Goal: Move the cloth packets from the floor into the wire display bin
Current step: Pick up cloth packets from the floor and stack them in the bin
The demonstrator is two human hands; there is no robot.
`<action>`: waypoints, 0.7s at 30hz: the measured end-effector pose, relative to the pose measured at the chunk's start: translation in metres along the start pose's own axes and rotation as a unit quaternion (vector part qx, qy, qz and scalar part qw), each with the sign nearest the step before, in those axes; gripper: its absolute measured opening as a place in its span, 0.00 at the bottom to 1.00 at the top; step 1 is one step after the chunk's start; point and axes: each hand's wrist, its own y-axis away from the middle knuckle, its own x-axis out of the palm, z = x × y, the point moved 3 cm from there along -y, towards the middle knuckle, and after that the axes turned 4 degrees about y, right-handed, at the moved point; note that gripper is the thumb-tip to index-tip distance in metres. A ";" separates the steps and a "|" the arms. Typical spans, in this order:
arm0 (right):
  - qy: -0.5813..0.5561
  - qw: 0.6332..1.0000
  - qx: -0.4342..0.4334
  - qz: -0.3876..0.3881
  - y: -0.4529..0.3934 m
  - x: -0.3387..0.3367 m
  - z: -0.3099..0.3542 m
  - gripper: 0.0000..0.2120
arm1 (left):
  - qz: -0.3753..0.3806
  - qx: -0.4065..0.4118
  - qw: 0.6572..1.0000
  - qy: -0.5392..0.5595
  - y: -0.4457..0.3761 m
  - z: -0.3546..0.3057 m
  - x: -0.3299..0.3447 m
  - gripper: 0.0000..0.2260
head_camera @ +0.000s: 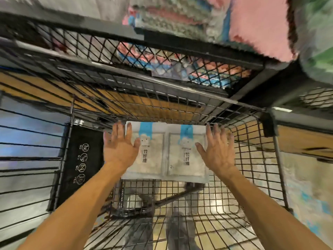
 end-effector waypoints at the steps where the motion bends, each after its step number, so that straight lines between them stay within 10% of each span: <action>1: -0.006 1.000 -0.004 -0.007 0.006 -0.014 -0.003 0.39 | -0.003 -0.008 1.000 0.013 0.006 0.000 -0.020 0.31; 21: -0.137 0.973 -0.009 -0.184 0.153 -0.345 -0.125 0.38 | -0.185 0.064 0.980 0.027 0.171 -0.085 -0.396 0.34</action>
